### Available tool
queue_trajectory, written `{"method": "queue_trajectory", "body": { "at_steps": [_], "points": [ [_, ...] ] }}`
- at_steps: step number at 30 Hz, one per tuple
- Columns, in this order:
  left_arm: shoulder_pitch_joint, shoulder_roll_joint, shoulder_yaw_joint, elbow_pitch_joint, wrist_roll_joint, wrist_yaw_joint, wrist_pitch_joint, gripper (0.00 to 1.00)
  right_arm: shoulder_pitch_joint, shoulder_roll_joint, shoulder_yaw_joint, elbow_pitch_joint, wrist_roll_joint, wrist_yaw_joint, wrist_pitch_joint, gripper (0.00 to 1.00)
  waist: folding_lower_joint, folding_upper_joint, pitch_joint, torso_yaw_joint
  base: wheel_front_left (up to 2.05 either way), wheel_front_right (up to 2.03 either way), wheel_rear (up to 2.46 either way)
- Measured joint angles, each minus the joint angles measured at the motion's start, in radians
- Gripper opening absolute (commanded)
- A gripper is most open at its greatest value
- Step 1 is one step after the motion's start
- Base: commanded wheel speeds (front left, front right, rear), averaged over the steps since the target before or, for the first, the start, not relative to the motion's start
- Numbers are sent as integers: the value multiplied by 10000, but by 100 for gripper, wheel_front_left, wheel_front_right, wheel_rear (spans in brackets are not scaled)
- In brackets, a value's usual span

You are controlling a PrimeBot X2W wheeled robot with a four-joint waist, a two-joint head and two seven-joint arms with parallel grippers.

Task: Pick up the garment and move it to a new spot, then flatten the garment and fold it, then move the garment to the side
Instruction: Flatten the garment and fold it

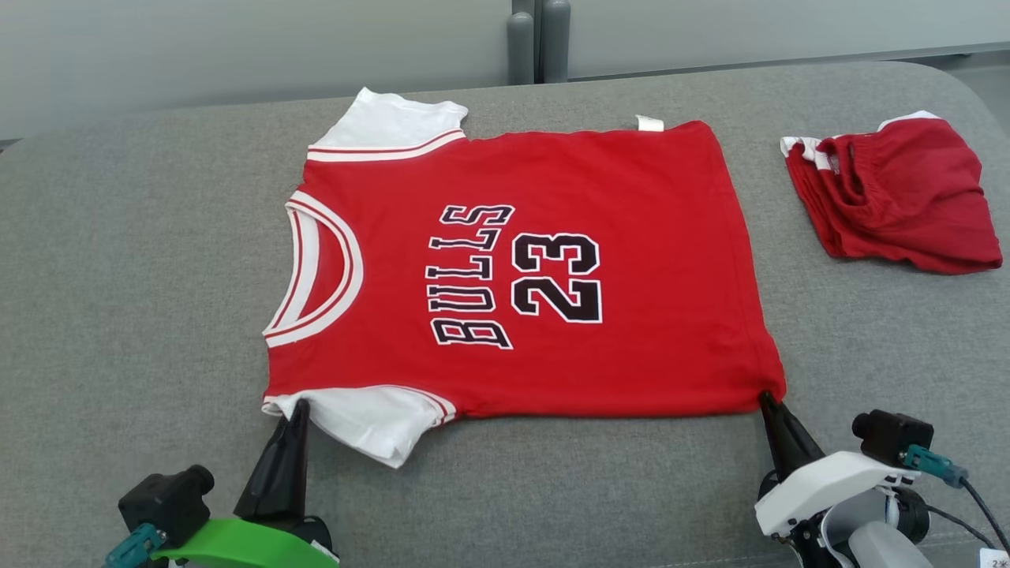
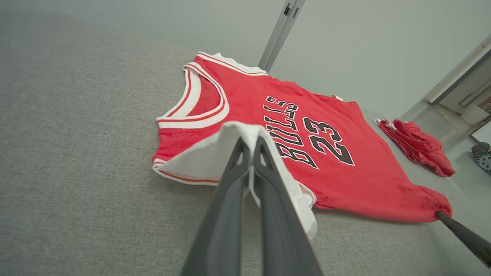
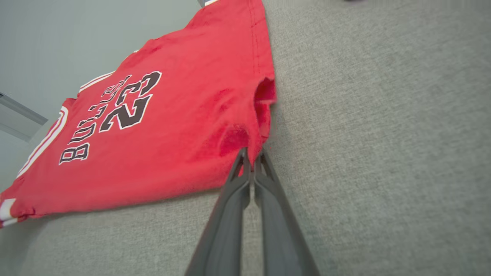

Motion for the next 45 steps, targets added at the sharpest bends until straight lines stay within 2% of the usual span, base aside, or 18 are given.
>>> {"method": "queue_trajectory", "body": {
  "at_steps": [8, 17, 32, 39, 40, 42, 43, 44, 45],
  "points": [
    [-148, -25, 253, -75, -75, 58, -138, 0, -348, -17, 44, -330, 286, 40, -4, 0, 0, 0, 100, -267, 0, 0, 0],
    [-2020, 50, 374, 401, 115, 58, -209, 0, -1569, -318, 295, -439, 585, 125, 784, 0, 0, 0, 527, -340, 0, 0, 0],
    [-5223, -31, 368, 2899, 619, 245, 8, 0, -4309, -550, 276, 435, 892, 123, 2489, 0, 0, 0, 1874, -418, 0, 0, 0],
    [-5887, -84, 389, 3917, 635, 247, -38, 0, -4963, -418, 384, 867, 876, 123, 2640, 0, 0, 0, 2309, -456, 0, 0, 0],
    [-5987, -90, 380, 4082, 652, 245, -50, 0, -5030, -387, 391, 926, 874, 123, 2640, 8, 1, 0, 2356, -468, 0, 0, 0],
    [-6164, -119, 380, 4403, 688, 245, -94, 0, -5132, -359, 412, 1074, 874, 123, 2640, 46, 0, 0, 2419, -488, 0, 0, 0],
    [-6247, -146, 385, 4533, 688, 245, -144, 0, -5170, -362, 414, 1143, 872, 123, 2640, 86, 0, 0, 2438, -496, 0, 0, 0],
    [-6330, -180, 389, 4635, 688, 245, -190, 22, -5195, -360, 414, 1206, 872, 123, 2638, 100, 0, 0, 2452, -502, 0, 0, 0],
    [-6419, -222, 389, 4748, 686, 244, -230, 47, -5210, -355, 414, 1248, 871, 123, 2637, 100, 0, 0, 2461, -508, 0, 0, 0]
  ]
}}
